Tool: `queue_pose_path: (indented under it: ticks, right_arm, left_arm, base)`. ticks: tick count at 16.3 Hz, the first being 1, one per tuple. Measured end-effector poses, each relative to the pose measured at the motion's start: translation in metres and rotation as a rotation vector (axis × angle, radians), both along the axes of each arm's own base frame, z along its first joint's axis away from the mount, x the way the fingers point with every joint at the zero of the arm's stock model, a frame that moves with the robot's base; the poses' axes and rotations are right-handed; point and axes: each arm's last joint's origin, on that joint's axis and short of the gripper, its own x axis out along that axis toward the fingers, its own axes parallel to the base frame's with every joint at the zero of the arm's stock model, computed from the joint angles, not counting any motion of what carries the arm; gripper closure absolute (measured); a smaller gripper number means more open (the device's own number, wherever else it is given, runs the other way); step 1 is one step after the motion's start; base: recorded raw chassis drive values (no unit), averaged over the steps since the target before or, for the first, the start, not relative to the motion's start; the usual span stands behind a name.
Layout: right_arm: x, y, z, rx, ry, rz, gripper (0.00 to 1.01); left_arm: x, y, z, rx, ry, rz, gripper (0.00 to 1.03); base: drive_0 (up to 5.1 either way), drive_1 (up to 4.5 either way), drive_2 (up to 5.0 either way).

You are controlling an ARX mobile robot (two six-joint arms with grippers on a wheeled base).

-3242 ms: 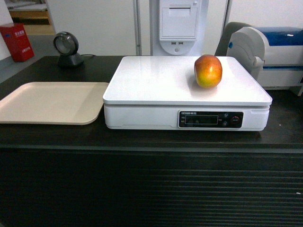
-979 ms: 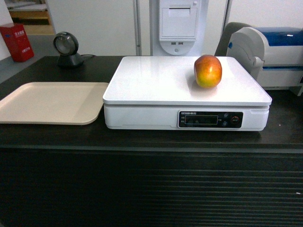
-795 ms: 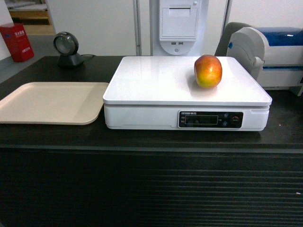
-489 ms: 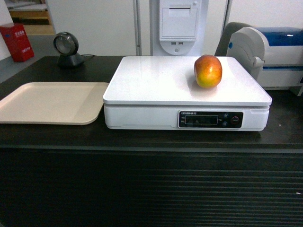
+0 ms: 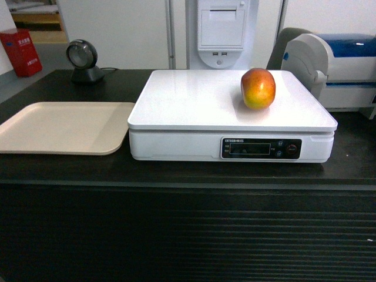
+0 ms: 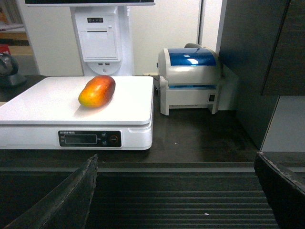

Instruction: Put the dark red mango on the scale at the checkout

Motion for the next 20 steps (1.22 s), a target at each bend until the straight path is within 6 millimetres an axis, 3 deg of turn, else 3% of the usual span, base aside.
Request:
queue_pose_path:
  ticks: [20]
  right_arm:
    - [0.0,0.0,0.0,0.0,0.0,0.0,0.03]
  left_arm:
    - [0.0,0.0,0.0,-0.001,0.0,0.0,0.05]
  base:
    - [0.0,0.0,0.0]
